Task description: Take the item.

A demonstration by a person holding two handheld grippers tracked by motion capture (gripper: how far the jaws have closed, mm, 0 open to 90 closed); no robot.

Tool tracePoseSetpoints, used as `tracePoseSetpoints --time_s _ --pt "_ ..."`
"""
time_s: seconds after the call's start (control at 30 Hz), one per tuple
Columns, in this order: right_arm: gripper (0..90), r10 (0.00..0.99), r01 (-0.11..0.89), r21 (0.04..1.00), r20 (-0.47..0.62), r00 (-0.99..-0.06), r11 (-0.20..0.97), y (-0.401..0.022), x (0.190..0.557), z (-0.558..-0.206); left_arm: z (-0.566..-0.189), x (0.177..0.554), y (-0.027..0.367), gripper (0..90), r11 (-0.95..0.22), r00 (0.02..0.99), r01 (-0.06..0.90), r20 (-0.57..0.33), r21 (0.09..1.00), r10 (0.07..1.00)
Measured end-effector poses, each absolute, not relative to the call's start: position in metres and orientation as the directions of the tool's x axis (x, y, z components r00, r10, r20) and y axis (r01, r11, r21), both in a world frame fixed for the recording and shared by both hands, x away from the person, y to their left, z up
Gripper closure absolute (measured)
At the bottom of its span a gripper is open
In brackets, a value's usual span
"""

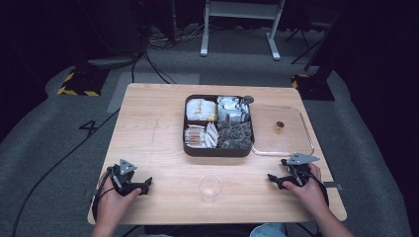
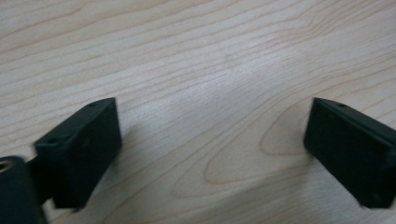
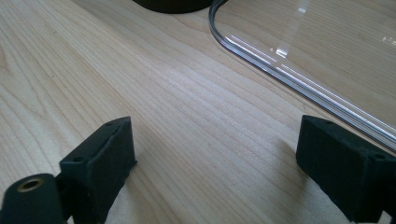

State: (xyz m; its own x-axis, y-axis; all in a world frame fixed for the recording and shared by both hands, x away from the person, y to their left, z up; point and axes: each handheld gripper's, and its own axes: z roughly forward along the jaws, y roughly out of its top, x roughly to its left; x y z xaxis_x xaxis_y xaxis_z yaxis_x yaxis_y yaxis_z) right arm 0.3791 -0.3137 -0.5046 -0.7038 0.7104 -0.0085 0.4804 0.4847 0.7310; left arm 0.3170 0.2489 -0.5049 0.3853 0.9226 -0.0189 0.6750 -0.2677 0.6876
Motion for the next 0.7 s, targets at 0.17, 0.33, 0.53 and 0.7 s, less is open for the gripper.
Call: tracePoseSetpoints --time_s 0.17,0.33,0.53,0.7 --pt "11.9 0.71 0.481 0.731 -0.007 -0.705 0.484 -0.314 0.379 -0.505 -0.501 0.317 0.242 29.5 -0.314 0.451 0.647 -0.018 0.695 0.892" --pt "12.0 0.708 0.48 0.731 -0.006 -0.706 0.485 -0.314 0.379 -0.505 -0.487 0.312 0.227 33.6 -0.331 0.537 0.629 -0.085 0.703 0.839" --pt "12.0 0.704 0.479 0.731 -0.002 -0.71 0.486 -0.314 0.38 -0.505 -0.461 0.313 0.212 34.7 -0.348 0.572 0.61 -0.092 0.712 0.815" --pt "12.0 0.699 0.475 0.732 -0.003 -0.715 0.489 -0.314 0.381 -0.505 -0.438 0.321 0.205 34.8 -0.345 0.59 0.584 -0.091 0.735 0.803"
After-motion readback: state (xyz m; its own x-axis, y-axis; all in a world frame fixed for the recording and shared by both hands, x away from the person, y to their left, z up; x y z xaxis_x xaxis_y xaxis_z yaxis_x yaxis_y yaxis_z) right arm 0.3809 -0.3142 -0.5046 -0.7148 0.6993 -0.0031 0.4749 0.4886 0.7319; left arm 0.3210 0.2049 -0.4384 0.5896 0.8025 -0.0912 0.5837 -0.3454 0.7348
